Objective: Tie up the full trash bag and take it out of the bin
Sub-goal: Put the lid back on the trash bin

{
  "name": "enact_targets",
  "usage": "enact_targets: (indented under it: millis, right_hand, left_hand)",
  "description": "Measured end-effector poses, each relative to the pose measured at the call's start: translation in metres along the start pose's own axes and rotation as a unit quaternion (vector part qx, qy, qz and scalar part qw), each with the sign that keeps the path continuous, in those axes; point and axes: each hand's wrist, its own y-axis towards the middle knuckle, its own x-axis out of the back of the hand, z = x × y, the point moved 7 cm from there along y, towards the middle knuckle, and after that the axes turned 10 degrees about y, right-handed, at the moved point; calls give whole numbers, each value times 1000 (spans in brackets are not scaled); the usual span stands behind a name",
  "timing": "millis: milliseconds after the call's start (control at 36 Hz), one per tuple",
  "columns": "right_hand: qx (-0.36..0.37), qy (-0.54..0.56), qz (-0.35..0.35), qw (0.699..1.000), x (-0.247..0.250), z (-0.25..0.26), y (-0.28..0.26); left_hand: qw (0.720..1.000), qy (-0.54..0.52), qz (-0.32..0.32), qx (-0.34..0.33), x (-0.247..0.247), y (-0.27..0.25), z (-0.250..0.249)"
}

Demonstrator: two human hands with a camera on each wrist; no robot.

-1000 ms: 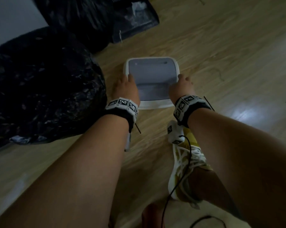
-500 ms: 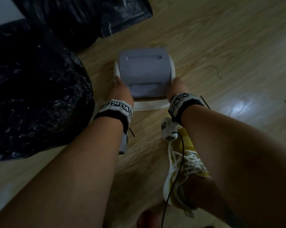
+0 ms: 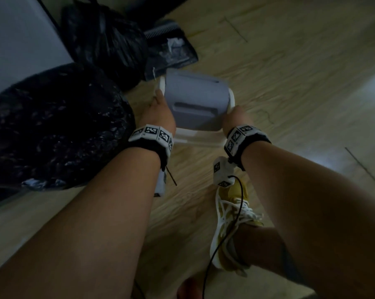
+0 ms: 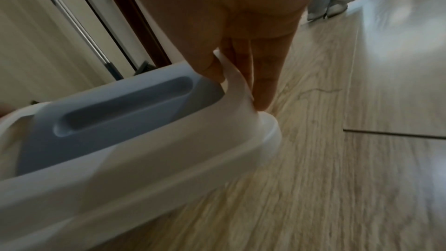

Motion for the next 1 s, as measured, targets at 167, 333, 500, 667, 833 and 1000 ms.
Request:
enact_targets:
  millis: [167, 333, 500, 667, 833, 1000]
  right_hand:
    - [49, 24, -36, 998, 42, 33, -35]
    - [153, 11, -62, 986, 63, 79, -78]
    - [236, 5, -51, 970, 55, 131, -124]
    - [270, 51, -4, 962, 24, 173, -163]
    - [316, 49, 64, 945, -11, 205, -196]
    - [352, 59, 85, 930, -50, 225, -216]
  left_hand:
    - [997, -27, -76, -14, 54, -26, 13]
    - [987, -63, -147, 3, 102, -63, 41]
    - [975, -84, -199, 45, 134, -95, 95]
    - [962, -101, -240, 85, 141, -120, 161]
    - [962, -99, -225, 121, 136, -141, 220]
    - [950, -120, -228, 177, 132, -159, 261]
